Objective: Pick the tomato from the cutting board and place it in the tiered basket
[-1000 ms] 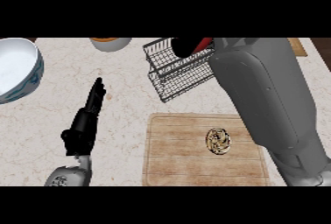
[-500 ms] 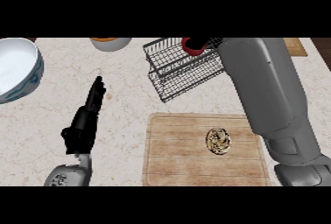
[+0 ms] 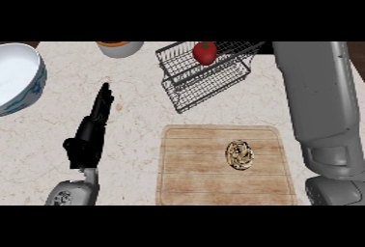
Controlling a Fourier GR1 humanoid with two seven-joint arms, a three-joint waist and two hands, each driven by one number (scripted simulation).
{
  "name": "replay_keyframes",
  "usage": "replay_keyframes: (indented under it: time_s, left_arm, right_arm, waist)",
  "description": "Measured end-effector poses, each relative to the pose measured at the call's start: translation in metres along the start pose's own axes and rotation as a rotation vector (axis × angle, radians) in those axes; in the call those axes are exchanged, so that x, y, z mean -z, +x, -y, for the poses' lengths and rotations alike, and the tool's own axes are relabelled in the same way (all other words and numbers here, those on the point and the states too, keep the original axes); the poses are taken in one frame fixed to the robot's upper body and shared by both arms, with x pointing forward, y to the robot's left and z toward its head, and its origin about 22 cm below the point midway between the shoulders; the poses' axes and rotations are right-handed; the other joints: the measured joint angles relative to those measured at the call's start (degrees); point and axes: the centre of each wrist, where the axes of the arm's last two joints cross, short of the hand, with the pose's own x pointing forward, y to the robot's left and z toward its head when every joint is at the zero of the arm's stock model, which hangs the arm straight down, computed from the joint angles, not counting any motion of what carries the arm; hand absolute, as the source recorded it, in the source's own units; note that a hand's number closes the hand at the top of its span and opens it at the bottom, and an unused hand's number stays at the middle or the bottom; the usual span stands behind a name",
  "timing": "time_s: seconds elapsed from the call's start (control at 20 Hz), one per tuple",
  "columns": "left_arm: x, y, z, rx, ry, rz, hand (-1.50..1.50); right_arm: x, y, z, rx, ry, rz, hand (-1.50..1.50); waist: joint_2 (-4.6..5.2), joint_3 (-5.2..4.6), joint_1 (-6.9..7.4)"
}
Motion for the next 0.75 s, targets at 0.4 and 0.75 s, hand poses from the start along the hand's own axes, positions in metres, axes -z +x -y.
replay_keyframes:
  time_s: [0.4, 0.75]
  left_arm:
    - [-0.003, -0.002, -0.003, -0.001, 0.011, -0.005, 0.00]
    - [0.003, -0.003, -0.007, 0.004, 0.018, -0.008, 0.00]
  right_arm:
    - [-0.004, -0.079, 0.081, 0.211, -0.127, -0.146, -1.50]
    - [-0.041, -0.183, 0.147, 0.313, -0.145, -0.174, -1.50]
  waist:
    - [-0.26, 0.03, -1.11]
    - [-0.26, 0.04, -1.56]
